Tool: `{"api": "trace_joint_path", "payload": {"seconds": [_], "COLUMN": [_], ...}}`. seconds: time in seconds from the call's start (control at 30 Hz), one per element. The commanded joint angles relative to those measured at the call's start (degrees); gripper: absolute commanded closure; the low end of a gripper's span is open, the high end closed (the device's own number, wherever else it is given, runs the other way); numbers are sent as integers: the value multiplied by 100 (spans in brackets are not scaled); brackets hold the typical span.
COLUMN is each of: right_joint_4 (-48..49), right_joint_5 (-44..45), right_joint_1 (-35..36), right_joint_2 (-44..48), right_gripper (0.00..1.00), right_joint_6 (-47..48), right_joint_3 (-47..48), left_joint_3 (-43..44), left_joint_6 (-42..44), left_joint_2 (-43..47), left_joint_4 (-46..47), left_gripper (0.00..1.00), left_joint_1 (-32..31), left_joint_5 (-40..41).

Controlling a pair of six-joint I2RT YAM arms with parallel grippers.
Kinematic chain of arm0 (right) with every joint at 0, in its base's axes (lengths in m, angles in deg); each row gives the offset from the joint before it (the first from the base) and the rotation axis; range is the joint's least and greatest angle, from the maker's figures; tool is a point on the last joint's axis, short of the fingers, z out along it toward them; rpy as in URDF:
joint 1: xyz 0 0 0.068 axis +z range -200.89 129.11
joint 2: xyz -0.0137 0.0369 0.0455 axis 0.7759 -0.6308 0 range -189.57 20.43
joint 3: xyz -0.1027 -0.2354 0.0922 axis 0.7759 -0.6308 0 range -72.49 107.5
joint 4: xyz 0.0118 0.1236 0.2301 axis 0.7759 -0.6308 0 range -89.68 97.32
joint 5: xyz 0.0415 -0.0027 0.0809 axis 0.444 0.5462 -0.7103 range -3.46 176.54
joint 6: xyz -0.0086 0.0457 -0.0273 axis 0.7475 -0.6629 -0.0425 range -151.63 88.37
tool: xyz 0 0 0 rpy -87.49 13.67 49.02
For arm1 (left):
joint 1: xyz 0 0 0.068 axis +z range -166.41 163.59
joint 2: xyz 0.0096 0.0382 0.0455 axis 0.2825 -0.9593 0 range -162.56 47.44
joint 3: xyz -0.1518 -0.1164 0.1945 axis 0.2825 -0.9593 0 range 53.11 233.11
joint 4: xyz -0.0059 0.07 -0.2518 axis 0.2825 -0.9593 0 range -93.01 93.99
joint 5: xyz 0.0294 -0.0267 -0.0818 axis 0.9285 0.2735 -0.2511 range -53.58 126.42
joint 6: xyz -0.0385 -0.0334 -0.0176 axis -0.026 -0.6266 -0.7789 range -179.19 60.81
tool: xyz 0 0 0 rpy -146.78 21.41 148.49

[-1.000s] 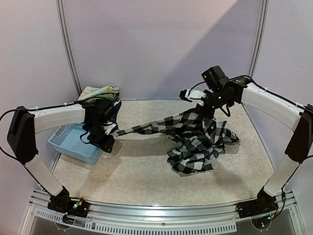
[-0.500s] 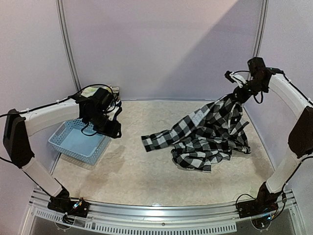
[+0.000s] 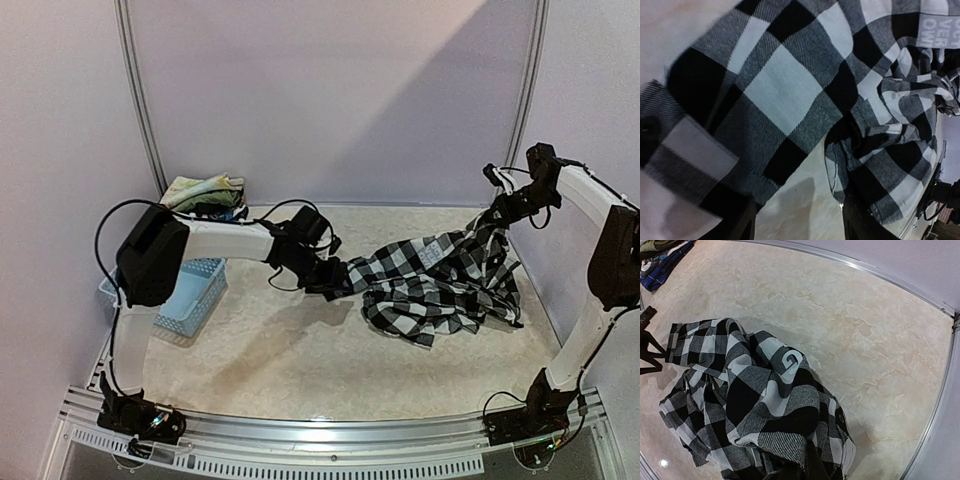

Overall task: Fold and stack the mixed laundry pile
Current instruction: Flatten out the crumpled shirt at the center of the board.

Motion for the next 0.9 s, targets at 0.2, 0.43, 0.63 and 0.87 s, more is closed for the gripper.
{"api": "trace_joint_path", "payload": {"seconds": [0.2,0.43,0.63,0.87], "right_joint_4": [125,166,183,92], "right_joint_5": [-276,-354,-522,-777], "right_joint_1": [2,2,4,2], "right_joint_2": [-23,-15,-1,-261], "right_gripper": [98,98,97,99], "right_joint_6": [-105,-135,-207,-396], "right_joint_3": [10,-30,-41,485], "left_joint_3": [721,1233,1291,1400], "left_joint_6": [-1198,-971,-953,-501], "left_joint_2": [-879,-1194,-1360,-1240], "left_joint_4": [666,-135,-248,18], "left_gripper": [42,48,57,100], "left_joint_1": [-426,-635,-707,-500], "left_joint_5": [-726,-433,-250,135]}}
